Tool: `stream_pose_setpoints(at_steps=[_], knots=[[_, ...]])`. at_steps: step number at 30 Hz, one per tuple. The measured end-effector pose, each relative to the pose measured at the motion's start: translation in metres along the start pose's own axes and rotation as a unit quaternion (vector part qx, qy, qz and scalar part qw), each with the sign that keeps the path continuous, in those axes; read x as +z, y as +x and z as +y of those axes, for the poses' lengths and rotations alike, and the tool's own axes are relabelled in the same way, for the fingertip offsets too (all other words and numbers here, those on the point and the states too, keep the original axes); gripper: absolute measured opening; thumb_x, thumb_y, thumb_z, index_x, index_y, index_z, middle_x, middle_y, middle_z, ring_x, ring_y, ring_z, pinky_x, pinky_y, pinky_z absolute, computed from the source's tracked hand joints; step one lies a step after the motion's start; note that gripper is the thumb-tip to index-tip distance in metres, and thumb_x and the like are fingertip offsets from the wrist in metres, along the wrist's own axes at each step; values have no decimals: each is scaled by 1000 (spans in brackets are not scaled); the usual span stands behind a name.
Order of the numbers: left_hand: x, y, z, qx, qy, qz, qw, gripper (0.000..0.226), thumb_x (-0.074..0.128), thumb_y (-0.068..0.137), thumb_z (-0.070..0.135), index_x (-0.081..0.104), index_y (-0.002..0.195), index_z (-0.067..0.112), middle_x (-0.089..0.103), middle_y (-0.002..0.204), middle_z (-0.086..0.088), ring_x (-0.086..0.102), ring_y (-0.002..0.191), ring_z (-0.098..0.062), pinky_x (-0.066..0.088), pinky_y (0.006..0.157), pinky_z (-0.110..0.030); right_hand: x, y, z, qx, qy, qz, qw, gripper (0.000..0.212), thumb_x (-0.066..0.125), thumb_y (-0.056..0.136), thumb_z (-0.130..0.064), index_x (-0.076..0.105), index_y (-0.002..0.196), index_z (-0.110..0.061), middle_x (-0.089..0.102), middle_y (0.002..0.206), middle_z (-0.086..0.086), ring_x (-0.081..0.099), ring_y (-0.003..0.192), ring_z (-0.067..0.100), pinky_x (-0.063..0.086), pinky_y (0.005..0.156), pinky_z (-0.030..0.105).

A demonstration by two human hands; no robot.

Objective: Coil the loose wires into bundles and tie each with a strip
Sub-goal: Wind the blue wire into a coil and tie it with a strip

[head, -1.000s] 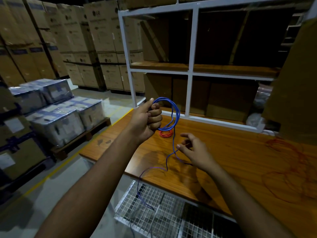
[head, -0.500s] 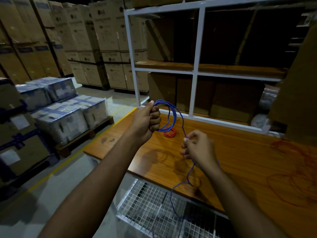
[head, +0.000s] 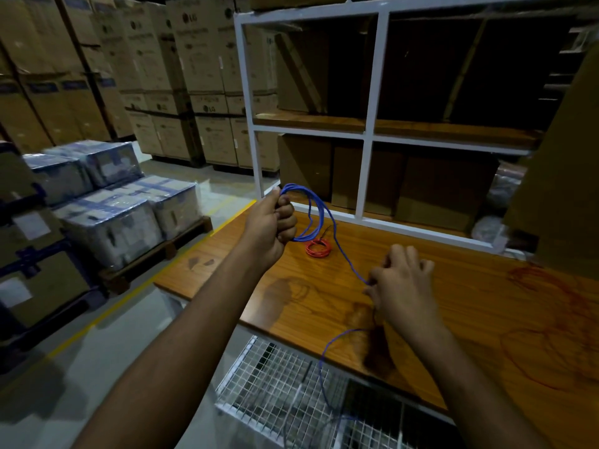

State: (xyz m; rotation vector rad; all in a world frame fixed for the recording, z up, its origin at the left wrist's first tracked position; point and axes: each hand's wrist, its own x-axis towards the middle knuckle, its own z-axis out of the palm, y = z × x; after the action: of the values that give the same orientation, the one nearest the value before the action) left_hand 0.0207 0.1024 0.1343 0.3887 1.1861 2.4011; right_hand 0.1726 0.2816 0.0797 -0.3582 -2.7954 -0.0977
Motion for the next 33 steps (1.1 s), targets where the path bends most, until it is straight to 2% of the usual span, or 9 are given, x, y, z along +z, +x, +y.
stream_pose_setpoints(at_steps=[6, 9, 12, 16, 19, 21, 24, 28, 33], knots=[[-7, 5, 3, 8, 4, 10, 1000, 39, 31, 108, 36, 42, 75, 19, 29, 48, 9, 21, 36, -3, 19, 32, -18, 36, -3, 43, -4, 197, 118, 973, 26, 84, 75, -12, 72, 96, -21, 55, 74, -6, 55, 70, 15, 37, 61, 25], [-8, 6, 4, 12, 5, 21, 1000, 39, 30, 108, 35, 41, 75, 19, 27, 48, 8, 20, 36, -3, 17, 32, -17, 34, -3, 60, 50, 255, 145, 955, 27, 77, 82, -10, 70, 105, -21, 57, 73, -7, 54, 65, 8, 39, 57, 18], [-8, 6, 3, 7, 6, 21, 1000, 39, 29, 108, 35, 40, 74, 19, 26, 48, 9, 19, 36, -3, 16, 32, -17, 31, -2, 62, 116, 323, 153, 927, 11, 76, 85, -15, 68, 89, -23, 63, 72, -7, 58, 65, 4, 40, 54, 15], [0, 5, -2, -4, 6, 10, 1000, 39, 29, 108, 37, 40, 74, 20, 27, 48, 9, 20, 36, -3, 16, 32, -17, 42, 2, 29, 115, 447, -76, 884, 23, 75, 86, -35, 66, 71, -20, 68, 64, -1, 66, 56, 15, 57, 54, 36], [8, 2, -4, -2, 7, -3, 1000, 39, 30, 108, 36, 40, 74, 19, 28, 49, 10, 20, 36, -3, 14, 35, -18, 70, -3, -9, 146, 499, -229, 823, 28, 77, 83, -40, 68, 88, -15, 69, 75, 6, 66, 64, 17, 54, 52, 32], [12, 0, -4, 0, 14, -12, 1000, 39, 30, 108, 36, 40, 74, 19, 28, 49, 10, 21, 37, -3, 12, 37, -19, 87, -3, -28, 171, 523, -174, 817, 28, 81, 79, -38, 68, 93, -17, 70, 76, 3, 64, 67, 16, 58, 62, 41], [10, -3, -6, 3, 26, -12, 1000, 39, 29, 108, 36, 39, 74, 19, 28, 49, 10, 20, 37, -3, 13, 37, -19, 96, 1, -39, 207, 549, -91, 804, 18, 79, 83, -21, 69, 68, -21, 70, 64, -3, 65, 62, 17, 58, 71, 53], [-4, -4, -8, 17, 38, 11, 999, 40, 29, 108, 36, 40, 74, 19, 28, 48, 10, 20, 37, -3, 17, 33, -17, 85, -1, -40, 202, 605, -61, 767, 18, 77, 85, -18, 72, 67, -18, 69, 65, -2, 63, 67, 17, 57, 70, 49], [-9, -6, -12, 17, 0, 20, 1000, 40, 30, 108, 36, 41, 74, 19, 28, 48, 8, 21, 36, -3, 18, 32, -17, 96, -1, -43, 278, 618, -65, 732, 19, 84, 78, -20, 66, 82, -15, 68, 73, 2, 58, 60, 12, 44, 51, 24]])
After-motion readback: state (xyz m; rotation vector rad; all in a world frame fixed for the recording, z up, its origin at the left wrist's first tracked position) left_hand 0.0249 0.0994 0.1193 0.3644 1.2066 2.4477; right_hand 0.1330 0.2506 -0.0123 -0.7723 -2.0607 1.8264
